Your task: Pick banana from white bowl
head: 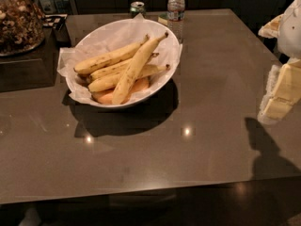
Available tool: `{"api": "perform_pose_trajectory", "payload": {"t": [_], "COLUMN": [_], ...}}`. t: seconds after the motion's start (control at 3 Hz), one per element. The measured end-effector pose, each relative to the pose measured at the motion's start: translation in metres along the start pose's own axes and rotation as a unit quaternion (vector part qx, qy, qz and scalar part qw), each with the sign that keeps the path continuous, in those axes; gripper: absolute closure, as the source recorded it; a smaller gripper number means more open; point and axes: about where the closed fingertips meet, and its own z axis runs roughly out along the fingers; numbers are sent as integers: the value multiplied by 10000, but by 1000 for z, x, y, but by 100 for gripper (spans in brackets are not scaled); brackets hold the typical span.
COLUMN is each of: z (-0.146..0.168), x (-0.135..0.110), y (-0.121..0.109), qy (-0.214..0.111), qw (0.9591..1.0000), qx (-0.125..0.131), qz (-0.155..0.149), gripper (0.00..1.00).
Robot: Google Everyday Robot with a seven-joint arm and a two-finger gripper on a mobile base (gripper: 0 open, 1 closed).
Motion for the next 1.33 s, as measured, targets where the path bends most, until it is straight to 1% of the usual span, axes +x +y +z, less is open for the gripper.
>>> {"api": "perform_pose_trajectory", "payload": {"t": [0.33,0.67,1.0,1.33], "z": [0,11,34,62], "x": [0,-16,-46,-82], "y": [0,-28,-69,-97], "qy": [0,-242,-494,-761], "qw": [10000,9991,9954,9898], "qx": [1,183,161,-77], "qz": [0,-282,-804,-1202], "gripper": [0,0,0,0]}}
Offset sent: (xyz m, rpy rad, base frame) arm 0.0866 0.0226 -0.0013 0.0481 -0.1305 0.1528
